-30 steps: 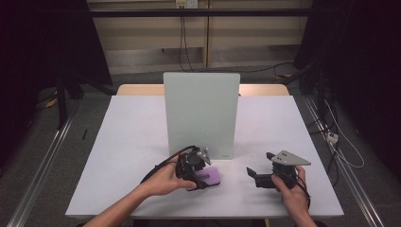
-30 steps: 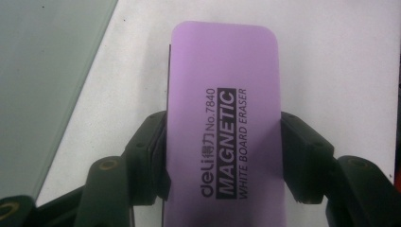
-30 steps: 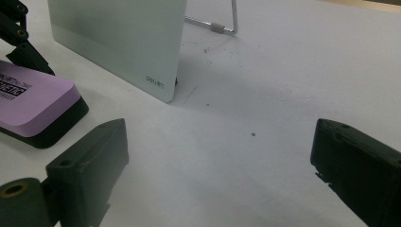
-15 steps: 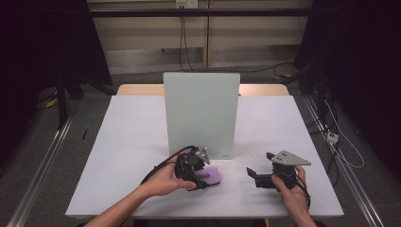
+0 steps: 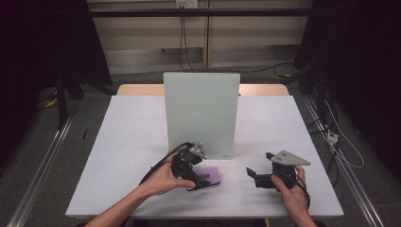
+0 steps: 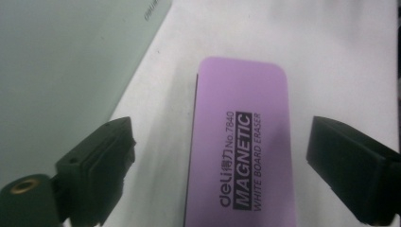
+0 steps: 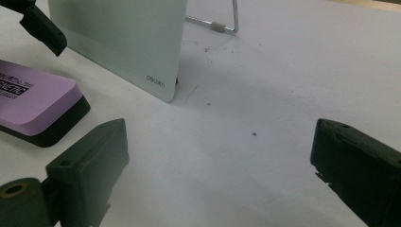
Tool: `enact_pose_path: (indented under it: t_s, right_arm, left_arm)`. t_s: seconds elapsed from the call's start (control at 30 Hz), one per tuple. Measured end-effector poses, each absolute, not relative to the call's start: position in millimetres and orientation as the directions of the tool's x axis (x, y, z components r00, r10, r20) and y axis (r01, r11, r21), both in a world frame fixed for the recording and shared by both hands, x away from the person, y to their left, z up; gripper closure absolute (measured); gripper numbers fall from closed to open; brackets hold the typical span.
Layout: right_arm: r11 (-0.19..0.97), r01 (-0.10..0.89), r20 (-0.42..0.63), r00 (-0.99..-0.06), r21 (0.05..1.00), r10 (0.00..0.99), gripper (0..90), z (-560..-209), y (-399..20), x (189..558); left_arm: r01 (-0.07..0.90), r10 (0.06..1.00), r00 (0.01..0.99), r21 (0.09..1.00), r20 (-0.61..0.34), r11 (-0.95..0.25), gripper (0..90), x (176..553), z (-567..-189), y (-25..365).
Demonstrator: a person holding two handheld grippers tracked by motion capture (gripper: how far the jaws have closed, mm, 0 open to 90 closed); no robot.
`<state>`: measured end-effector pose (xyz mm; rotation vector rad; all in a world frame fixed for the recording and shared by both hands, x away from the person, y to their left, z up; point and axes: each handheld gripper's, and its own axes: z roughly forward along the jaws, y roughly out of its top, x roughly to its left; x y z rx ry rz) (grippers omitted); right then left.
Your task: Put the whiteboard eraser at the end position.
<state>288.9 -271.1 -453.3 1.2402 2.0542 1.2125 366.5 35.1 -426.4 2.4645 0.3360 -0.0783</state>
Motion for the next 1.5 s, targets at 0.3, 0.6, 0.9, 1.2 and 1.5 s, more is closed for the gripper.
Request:
enact_pose_path:
  t_s: [0.3, 0.6, 0.9, 1.2, 1.5]
  right_arm:
    - [0.205, 0.474, 0.063, -0.49, 0.856, 0.87, 5.5, -453.6, -272.1, 289.2]
    - [0.206, 0.475, 0.061, -0.487, 0.856, 0.871, 5.5, -453.4, -271.2, 289.1]
    - [0.207, 0.473, 0.058, -0.487, 0.856, 0.871, 5.5, -453.4, -271.9, 287.9]
    - [0.199, 0.477, 0.062, -0.477, 0.856, 0.876, 5.5, -453.3, -273.1, 285.7]
    - [0.201, 0.476, 0.059, -0.477, 0.856, 0.877, 5.5, -453.2, -272.8, 285.2]
  left_arm:
    - [0.339, 0.378, 0.919, 0.716, -0.113, -0.611, 6.5, 373.9, -406.2, 65.7]
    - [0.365, 0.537, 0.841, 0.803, -0.067, -0.47, 6.1, 375.8, -404.2, 107.0]
    - [0.374, 0.605, 0.794, 0.832, -0.059, -0.409, 6.3, 368.1, -408.3, 140.2]
    - [0.396, 0.686, 0.725, 0.851, -0.06, -0.344, 6.3, 354.3, -416.6, 183.4]
    - [0.436, 0.726, 0.68, 0.853, -0.104, -0.287, 6.2, 342.4, -435.8, 204.9]
